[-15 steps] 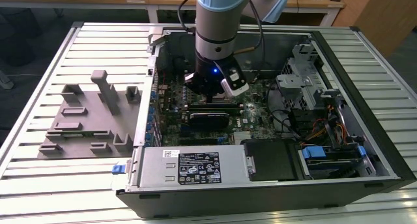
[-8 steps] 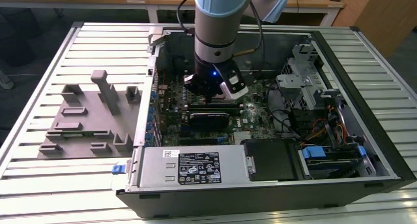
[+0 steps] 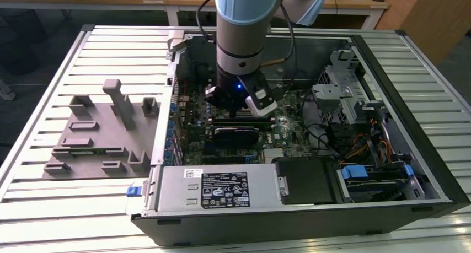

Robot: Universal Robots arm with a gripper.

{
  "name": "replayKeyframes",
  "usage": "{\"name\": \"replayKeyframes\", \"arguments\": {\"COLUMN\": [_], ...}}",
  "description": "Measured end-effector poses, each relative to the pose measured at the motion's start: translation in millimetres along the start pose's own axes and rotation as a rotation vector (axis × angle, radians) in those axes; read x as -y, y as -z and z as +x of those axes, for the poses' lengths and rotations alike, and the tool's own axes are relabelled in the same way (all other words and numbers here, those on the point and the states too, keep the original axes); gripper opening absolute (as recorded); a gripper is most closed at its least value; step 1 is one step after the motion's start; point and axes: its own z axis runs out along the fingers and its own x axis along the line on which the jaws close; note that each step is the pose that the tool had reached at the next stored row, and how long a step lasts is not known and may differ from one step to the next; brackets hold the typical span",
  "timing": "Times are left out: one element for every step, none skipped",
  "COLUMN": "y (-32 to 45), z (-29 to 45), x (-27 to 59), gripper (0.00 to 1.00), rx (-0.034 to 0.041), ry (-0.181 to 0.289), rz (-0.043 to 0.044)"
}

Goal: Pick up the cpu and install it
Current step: 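Install the second cpu locking lever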

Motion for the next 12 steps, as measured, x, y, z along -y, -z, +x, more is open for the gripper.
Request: {"name": "replayKeyframes", "arguments": {"y": [-0.6, -1.2, -1.7, -2.3, -3.0, -3.8, -4.5, -4.9, -5.2, -5.4, -5.6, -5.9], "z": [1.0, 1.9, 2.6, 3.1, 3.2, 3.2, 3.2, 3.2, 3.2, 3.3, 3.3, 3.3], "x": [0.6, 1.3, 1.9, 2.7, 3.4, 3.9, 4.5, 5.1, 5.6, 6.3, 7.1, 8.1], "gripper": [0.11, 0.11, 0.11, 0.11, 0.11, 0.11, 0.11, 0.11, 0.11, 0.11, 0.11, 0.11], "rx": [0.0001, 0.0003, 0.0004, 0.0006, 0.0007, 0.0001, -0.0007, -0.0008, -0.0002, 0.0001, 0.0005, 0.0007], "ry": [0.0, 0.0, 0.001, 0.001, 0.001, 0.001, 0.0, 0.0, 0.001, 0.001, 0.001, 0.001], "rz": [-0.006, -0.0124, -0.0188, -0.0248, -0.0293, -0.0334, -0.0372, -0.0452, -0.0592, -0.0738, -0.0868, -0.096]}}
